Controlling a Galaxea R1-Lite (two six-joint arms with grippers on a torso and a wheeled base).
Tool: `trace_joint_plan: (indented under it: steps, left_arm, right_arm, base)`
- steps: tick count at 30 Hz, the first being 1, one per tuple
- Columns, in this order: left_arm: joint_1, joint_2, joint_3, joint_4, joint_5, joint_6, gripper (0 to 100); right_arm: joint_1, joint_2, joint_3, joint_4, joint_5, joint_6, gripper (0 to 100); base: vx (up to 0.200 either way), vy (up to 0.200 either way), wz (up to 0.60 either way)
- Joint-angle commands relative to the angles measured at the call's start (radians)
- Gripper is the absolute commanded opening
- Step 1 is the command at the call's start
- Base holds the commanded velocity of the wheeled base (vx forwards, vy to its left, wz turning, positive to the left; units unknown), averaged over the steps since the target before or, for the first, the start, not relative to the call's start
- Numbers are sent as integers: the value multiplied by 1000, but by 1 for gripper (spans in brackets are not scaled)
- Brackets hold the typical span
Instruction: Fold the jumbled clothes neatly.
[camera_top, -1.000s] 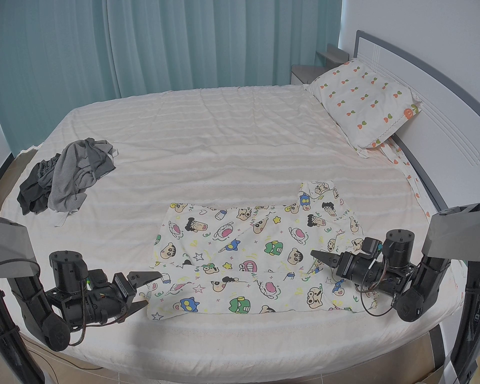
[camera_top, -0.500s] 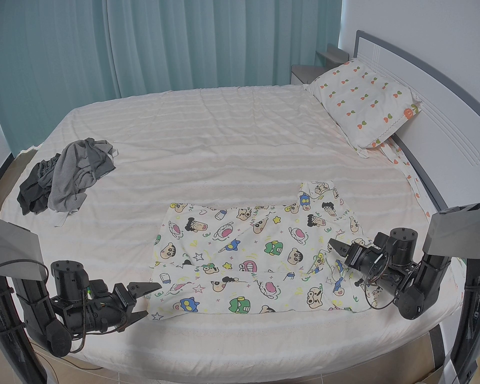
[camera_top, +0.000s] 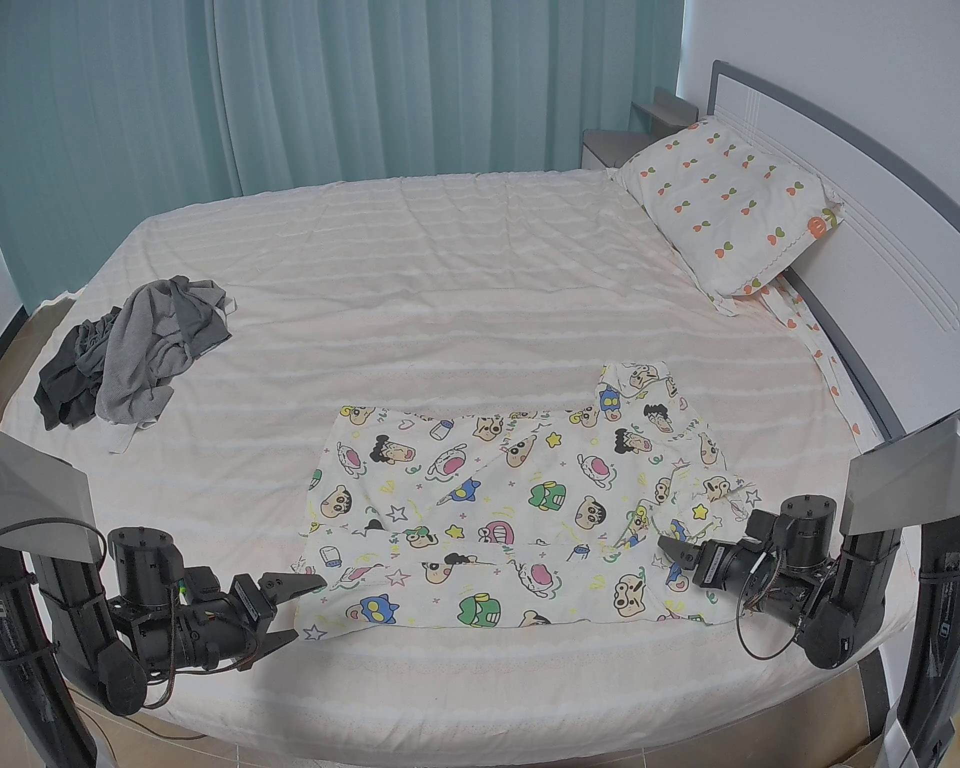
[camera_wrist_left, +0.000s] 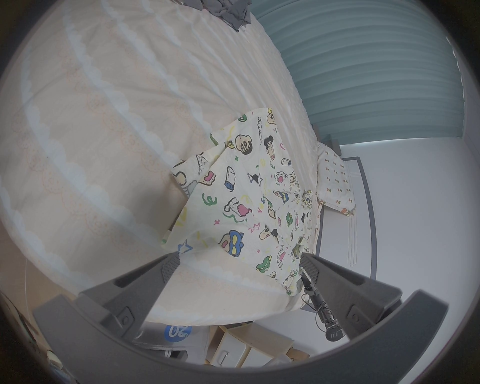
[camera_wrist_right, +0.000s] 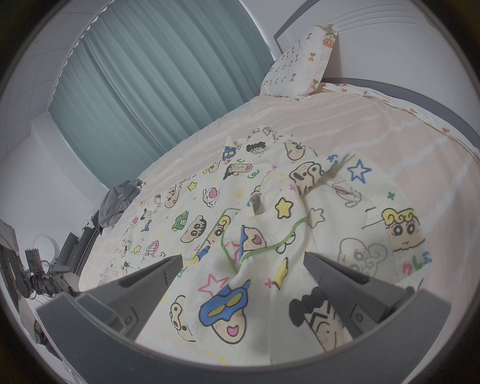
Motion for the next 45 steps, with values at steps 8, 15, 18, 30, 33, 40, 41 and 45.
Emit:
trace_joint_plan:
  steps: [8, 15, 18, 30, 33, 40, 41, 45]
  left_arm:
    - [-1, 5, 0, 0, -1, 1, 100]
    - [-1, 10, 0, 0, -1, 3, 100]
    - [-1, 10, 0, 0, -1, 3, 100]
    - [-1, 12, -2, 0, -1, 4, 100]
    - [-1, 12, -2, 0, -1, 4, 100]
    - [-1, 12, -2, 0, -1, 4, 100]
    - [-1, 12, -2, 0, -1, 4, 100]
    - [-1, 12, -2, 0, -1, 4, 100]
  right_arm:
    - [-101, 22, -58, -9, 10, -15, 100]
    - [-149, 42, -84, -9, 110, -15, 100]
    - [-147, 45, -86, -7, 148, -13, 100]
    - [-147, 86, -124, 1, 185, -15, 0]
    - [-149, 94, -124, 1, 187, -13, 0]
    - [-158, 77, -117, -9, 182, -15, 0]
    - [-161, 57, -110, -9, 180, -13, 0]
    - [-180, 22, -100, -9, 177, -15, 0]
  base:
    - [0, 0, 0]
    - [0, 0, 0]
    - [0, 0, 0]
    - [0, 0, 0]
    - [0, 0, 0]
    - [0, 0, 0]
    - [0, 0, 0]
    - [0, 0, 0]
